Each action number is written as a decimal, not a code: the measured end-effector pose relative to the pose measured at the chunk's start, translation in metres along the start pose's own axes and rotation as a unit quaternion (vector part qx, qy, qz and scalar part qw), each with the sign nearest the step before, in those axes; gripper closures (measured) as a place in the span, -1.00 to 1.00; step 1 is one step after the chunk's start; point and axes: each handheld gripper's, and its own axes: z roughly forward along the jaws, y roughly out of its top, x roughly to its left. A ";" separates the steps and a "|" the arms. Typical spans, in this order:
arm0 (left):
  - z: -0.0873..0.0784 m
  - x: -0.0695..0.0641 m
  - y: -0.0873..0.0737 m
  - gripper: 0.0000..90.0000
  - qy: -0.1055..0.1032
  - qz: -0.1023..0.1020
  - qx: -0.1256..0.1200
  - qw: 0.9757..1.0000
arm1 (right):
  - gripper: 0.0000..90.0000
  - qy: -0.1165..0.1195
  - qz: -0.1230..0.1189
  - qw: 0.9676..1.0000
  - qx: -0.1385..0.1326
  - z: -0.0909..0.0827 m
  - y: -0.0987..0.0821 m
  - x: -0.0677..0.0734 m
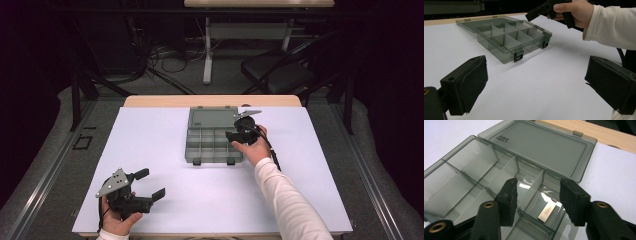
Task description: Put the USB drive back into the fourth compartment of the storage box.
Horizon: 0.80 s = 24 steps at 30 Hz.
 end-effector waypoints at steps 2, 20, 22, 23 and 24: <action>0.000 0.000 0.000 -0.90 0.000 0.001 0.000 1.000 | 0.03 -0.002 -0.006 1.000 0.000 -0.003 0.000 0.003; 0.001 -0.001 0.000 -0.91 -0.001 -0.002 0.000 1.000 | -0.43 0.041 -0.012 0.998 -0.041 -0.047 -0.020 0.025; 0.001 -0.001 0.000 -0.91 -0.001 -0.002 0.001 1.000 | -0.48 0.053 -0.009 0.998 -0.045 -0.052 -0.023 0.028; 0.001 -0.001 0.000 -0.91 -0.001 -0.002 0.001 1.000 | -0.53 0.061 -0.008 0.997 -0.049 -0.055 -0.025 0.030; 0.001 -0.001 0.000 -0.91 -0.001 -0.003 0.001 1.000 | -0.56 0.065 -0.008 0.997 -0.049 -0.058 -0.027 0.032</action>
